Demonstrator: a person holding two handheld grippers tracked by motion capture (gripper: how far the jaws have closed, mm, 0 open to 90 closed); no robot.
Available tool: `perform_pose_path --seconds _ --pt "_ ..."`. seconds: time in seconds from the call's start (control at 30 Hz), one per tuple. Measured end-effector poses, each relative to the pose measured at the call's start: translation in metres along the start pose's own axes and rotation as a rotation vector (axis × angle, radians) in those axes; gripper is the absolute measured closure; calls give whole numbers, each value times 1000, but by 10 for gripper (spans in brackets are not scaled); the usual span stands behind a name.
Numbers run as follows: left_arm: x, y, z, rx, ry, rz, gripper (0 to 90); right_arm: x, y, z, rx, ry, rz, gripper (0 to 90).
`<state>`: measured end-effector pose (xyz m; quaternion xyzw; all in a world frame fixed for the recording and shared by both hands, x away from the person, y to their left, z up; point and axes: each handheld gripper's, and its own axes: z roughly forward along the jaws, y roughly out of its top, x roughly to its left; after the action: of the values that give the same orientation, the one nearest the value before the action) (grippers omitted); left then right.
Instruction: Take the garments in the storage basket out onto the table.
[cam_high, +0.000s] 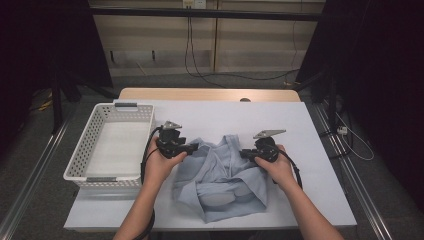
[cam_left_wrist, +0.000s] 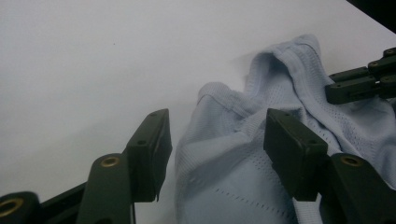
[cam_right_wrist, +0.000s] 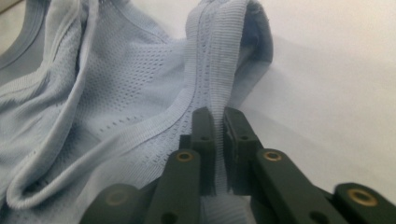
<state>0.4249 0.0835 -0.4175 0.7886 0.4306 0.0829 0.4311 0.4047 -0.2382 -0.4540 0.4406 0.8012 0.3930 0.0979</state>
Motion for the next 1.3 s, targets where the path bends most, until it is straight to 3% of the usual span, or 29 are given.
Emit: perform_pose_path --seconds 0.13,0.27,0.4,0.63,0.83,0.97,1.03,1.13,1.2,1.3 --pt "-1 0 0 13 -11 2 474 1 5 3 -13 -2 -17 751" --pt "-2 3 -6 1 -8 4 481 0 10 3 -27 -15 -15 583" --pt "-7 3 -1 -5 -6 25 468 -2 16 1 -45 -17 -2 460" --pt "-3 -7 19 63 18 51 444 -3 26 10 -41 -30 -3 403" --pt "4 -16 32 89 45 53 485 -2 25 20 -4 -33 -11 512" --pt "3 -19 37 87 56 50 569 -1 23 22 24 7 -15 715" --pt "2 -19 38 90 50 60 653 -1 22 21 28 18 -11 778" --pt "1 -18 38 100 59 76 756 -1 22 21 20 34 -11 826" --pt "3 -18 36 99 49 50 845 -1 22 19 15 45 -3 836" --pt "6 -14 30 91 22 27 867 0 20 15 1 49 7 843"
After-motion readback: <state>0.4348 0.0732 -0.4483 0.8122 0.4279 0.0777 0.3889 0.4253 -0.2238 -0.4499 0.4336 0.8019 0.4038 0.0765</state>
